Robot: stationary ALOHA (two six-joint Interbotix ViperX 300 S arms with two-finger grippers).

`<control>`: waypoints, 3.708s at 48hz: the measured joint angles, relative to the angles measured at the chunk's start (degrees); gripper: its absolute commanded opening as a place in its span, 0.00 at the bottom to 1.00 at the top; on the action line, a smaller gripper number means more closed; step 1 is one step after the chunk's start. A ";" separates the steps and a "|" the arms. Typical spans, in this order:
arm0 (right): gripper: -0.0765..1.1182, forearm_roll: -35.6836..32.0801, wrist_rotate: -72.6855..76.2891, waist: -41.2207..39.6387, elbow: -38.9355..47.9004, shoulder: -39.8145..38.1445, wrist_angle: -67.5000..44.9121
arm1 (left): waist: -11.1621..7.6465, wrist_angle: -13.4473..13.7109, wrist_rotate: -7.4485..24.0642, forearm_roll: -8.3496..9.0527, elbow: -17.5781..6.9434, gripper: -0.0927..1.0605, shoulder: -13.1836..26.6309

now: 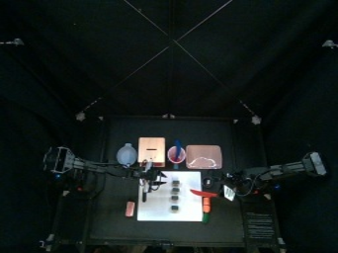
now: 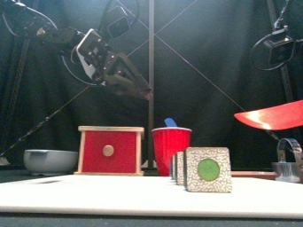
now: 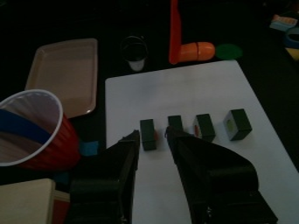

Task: Place sushi on board then cut the sushi with the knife then place the pieces on the plate
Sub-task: Place the 4 sushi pieces on the plate

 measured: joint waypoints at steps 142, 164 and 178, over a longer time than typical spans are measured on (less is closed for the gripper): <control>0.58 -34.98 0.44 -5.98 -29.27 58.27 -33.84 | 6.42 -1.05 0.09 1.23 8.44 0.69 -0.70; 0.53 -31.29 0.62 -9.67 -23.64 45.53 -26.10 | 6.50 -1.05 0.09 1.32 8.70 0.69 -0.62; 0.54 -30.67 0.62 -19.95 -20.57 40.43 -21.88 | 6.68 -1.05 0.00 1.32 8.70 0.69 0.35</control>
